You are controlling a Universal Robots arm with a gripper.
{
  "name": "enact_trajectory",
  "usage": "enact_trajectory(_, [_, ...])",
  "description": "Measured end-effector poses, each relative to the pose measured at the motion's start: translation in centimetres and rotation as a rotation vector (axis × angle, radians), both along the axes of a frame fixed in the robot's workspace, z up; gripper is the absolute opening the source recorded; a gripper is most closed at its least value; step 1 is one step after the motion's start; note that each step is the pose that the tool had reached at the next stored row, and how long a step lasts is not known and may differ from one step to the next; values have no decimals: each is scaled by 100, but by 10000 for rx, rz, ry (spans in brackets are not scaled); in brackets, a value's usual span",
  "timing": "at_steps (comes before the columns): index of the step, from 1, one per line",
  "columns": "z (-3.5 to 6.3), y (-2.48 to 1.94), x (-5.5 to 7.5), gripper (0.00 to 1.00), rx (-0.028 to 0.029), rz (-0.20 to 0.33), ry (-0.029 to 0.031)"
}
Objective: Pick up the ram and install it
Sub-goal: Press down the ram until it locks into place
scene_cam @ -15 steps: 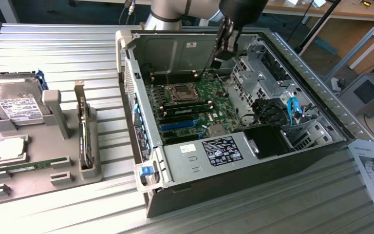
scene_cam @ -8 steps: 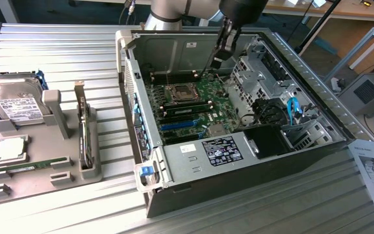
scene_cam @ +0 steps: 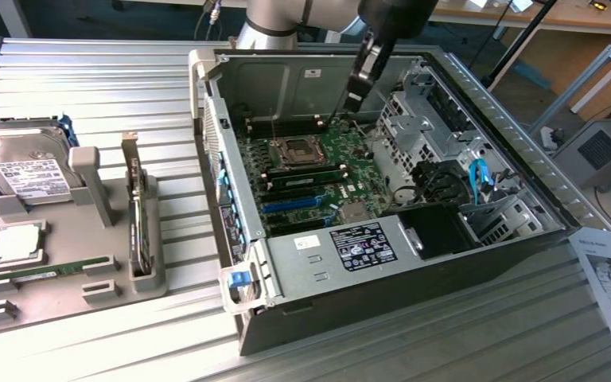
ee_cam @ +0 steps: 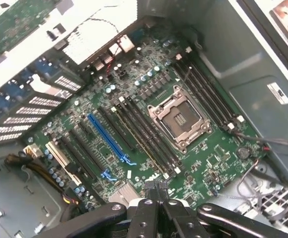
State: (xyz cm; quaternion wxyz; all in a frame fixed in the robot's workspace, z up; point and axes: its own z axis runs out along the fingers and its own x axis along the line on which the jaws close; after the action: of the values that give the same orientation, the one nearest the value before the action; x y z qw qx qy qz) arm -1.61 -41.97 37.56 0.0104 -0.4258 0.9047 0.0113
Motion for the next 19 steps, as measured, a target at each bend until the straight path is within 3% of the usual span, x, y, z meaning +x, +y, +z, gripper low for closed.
enact_trajectory(10, [0,0,0,11,1,-2024,0])
enact_trajectory(19, [0,0,0,11,1,-3503,0])
